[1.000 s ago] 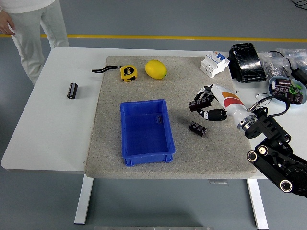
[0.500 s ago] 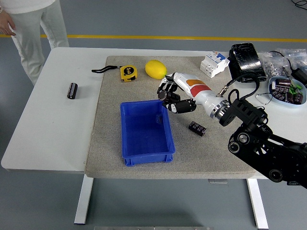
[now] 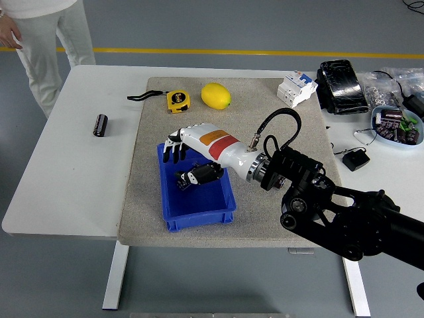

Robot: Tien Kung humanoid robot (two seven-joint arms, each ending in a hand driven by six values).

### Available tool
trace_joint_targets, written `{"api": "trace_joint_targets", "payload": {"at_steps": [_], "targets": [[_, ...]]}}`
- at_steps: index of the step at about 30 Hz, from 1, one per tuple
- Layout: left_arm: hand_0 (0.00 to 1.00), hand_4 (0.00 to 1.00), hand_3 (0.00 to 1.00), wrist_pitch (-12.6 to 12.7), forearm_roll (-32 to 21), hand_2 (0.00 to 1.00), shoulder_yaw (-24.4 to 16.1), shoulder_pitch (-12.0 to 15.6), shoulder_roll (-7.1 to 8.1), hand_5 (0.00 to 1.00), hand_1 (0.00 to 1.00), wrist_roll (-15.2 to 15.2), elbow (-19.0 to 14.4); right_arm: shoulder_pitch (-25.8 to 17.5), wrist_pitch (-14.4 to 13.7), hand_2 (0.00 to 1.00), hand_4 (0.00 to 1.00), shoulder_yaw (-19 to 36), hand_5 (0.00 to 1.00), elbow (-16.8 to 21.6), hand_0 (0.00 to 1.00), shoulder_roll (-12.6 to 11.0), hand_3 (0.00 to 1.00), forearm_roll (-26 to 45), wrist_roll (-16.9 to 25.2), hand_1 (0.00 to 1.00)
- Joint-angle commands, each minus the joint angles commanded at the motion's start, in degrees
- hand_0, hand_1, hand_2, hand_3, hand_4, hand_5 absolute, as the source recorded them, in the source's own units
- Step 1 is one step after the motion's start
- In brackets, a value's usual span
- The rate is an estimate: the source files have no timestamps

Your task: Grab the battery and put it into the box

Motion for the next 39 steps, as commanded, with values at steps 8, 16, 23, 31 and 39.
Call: {"api": "trace_joint_targets", "payload": {"at_steps": [8, 16, 23, 31, 39], "targets": [[0.639, 0.719, 0.714, 0.12, -0.80, 0.642, 0.56, 0.38, -0.05, 0.720, 0.601, 0.18, 0.00, -1.67, 1.69, 0.486, 0.738, 5.90, 0.123, -1.08, 0.503, -4.33, 0.485, -2.13, 1.45, 0.466], [0.639, 0.717, 0.712, 0.06, -1.83, 0.639, 1.32, 0.51, -0.13, 0.718, 0.600, 0.30, 0.00, -3.55, 8.23, 0.614, 0.780, 9.30, 0.172, -4.63, 0.567, -9.66, 0.587, -10.08, 3.81, 0.580], [0.637, 0.713, 0.713, -0.09, -1.86, 0.638, 1.43, 0.49, -0.19, 0.712, 0.596, 0.39, 0.00, -4.36, 11.71, 0.744, 0.860, 9.55, 0.205, -7.38, 0.686, -12.14, 0.748, -20.87, 7.30, 0.688], [0.630, 0.711, 0.712, -0.37, -1.28, 0.634, 1.07, 0.51, -0.27, 0.708, 0.595, 0.60, 0.00, -4.32, 14.69, 0.771, 0.842, 8.90, 0.194, -6.76, 0.722, -14.14, 0.804, -28.44, 11.06, 0.722], [0.632, 0.711, 0.713, -0.60, -0.49, 0.635, 0.60, 0.59, -0.31, 0.710, 0.595, 0.85, 0.00, -3.38, 14.96, 0.768, 0.824, 7.69, 0.168, -6.88, 0.722, -15.32, 0.803, -30.84, 12.69, 0.717]]}}
